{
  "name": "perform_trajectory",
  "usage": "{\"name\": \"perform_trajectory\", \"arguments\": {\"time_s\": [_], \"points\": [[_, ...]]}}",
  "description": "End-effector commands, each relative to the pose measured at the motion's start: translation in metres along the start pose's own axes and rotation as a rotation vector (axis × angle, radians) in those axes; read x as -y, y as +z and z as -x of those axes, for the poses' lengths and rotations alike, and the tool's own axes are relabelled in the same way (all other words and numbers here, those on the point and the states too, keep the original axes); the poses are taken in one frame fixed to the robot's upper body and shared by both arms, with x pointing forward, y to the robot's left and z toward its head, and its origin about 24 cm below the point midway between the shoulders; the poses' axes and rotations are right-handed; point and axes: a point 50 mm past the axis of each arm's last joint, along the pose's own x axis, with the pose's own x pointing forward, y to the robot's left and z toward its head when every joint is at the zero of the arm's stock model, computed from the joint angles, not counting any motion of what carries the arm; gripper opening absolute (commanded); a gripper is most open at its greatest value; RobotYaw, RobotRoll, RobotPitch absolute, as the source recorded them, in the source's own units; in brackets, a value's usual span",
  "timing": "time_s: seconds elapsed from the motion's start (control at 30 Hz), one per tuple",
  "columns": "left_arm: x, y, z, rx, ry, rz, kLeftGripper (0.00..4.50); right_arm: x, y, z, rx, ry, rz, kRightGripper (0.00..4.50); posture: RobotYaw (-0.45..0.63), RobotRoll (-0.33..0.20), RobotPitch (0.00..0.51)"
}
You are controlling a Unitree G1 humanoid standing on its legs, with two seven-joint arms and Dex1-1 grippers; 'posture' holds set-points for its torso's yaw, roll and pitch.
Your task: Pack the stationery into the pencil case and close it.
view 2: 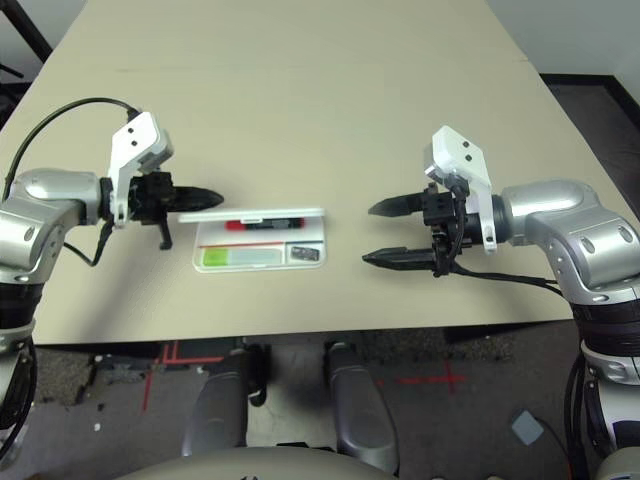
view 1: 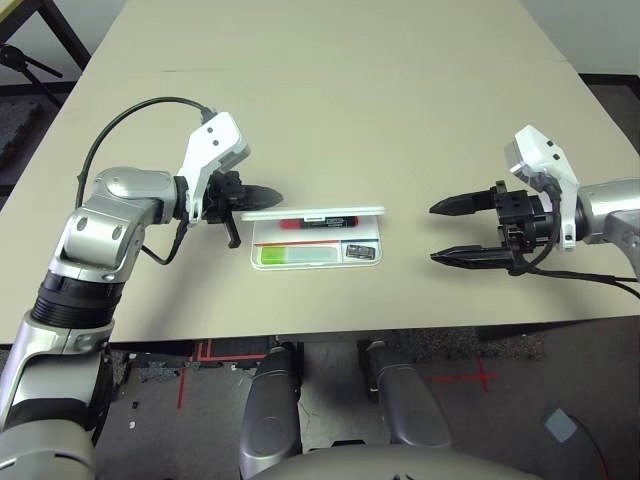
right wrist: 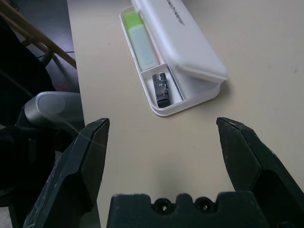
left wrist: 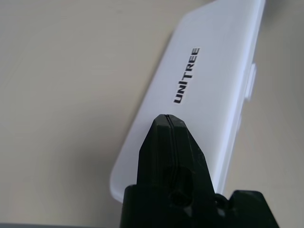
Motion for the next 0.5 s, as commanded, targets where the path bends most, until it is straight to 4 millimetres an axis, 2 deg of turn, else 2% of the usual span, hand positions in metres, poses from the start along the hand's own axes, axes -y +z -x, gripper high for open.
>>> {"name": "perform_trajectory", "arguments": {"time_s": [0.03,0.23,0.43,0.5], "points": [[0.012,-0.009,-0.011,-0.037,-0.061,0.003,0.02,-0.001,-0.002,-0.003,-0.019,0.009,0.003,4.5,-0.07,0.0,0.228],[0.024,-0.027,-0.025,-0.131,-0.1,-0.04,0.02,0.0,-0.003,-0.004,-0.022,0.007,0.002,4.5,-0.08,0.0,0.231],[0.027,-0.032,-0.029,-0.159,-0.12,-0.049,0.02,0.0,-0.006,-0.004,-0.026,-0.005,-0.006,4.5,-0.09,0.0,0.234],[0.026,-0.029,-0.032,-0.118,-0.1,-0.044,0.02,0.001,-0.007,-0.004,-0.016,-0.022,-0.008,4.5,-0.09,0.0,0.235]]}}
